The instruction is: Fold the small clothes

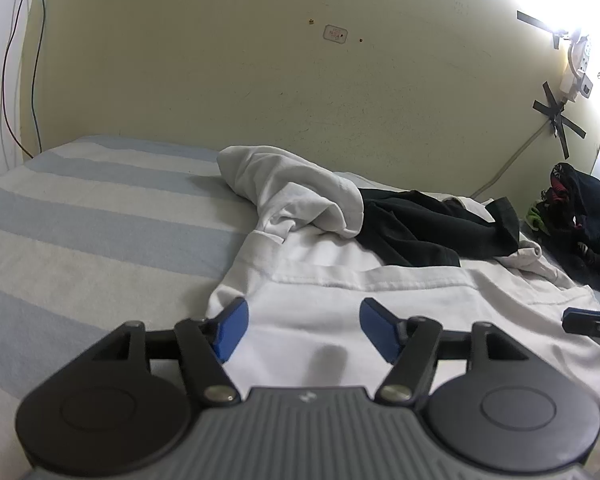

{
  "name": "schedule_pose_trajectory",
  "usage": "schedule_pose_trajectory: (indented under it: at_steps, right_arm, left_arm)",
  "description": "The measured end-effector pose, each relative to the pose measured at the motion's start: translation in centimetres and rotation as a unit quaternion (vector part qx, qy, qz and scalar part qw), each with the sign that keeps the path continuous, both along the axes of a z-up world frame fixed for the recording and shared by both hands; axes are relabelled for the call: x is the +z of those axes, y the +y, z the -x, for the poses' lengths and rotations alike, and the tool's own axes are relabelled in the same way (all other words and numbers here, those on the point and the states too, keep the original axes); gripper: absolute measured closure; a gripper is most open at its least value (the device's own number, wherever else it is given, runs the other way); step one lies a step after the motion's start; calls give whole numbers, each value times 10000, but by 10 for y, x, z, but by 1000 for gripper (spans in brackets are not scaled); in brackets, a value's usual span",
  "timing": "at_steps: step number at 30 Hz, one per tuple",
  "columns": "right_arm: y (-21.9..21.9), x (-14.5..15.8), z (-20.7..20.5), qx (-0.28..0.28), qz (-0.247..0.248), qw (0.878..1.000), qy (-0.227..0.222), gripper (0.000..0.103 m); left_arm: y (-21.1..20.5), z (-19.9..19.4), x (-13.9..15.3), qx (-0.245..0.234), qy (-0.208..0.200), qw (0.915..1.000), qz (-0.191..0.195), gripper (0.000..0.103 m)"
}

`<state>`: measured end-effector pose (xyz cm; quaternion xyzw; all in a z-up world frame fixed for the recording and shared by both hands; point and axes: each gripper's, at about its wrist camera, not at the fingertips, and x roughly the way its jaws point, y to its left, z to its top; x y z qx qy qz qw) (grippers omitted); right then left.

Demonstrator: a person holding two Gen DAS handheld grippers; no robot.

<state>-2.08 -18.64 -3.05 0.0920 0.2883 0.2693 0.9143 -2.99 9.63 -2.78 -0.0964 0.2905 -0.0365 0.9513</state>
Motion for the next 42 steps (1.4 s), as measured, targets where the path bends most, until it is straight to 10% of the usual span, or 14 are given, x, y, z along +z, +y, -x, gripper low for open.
schedule_pose_trajectory:
  at_steps: [42]
  right_arm:
    - [-2,1,0,-17,-81,10000,-40,23]
  left_arm:
    - [0,1,1,-21,-28,10000,12,27]
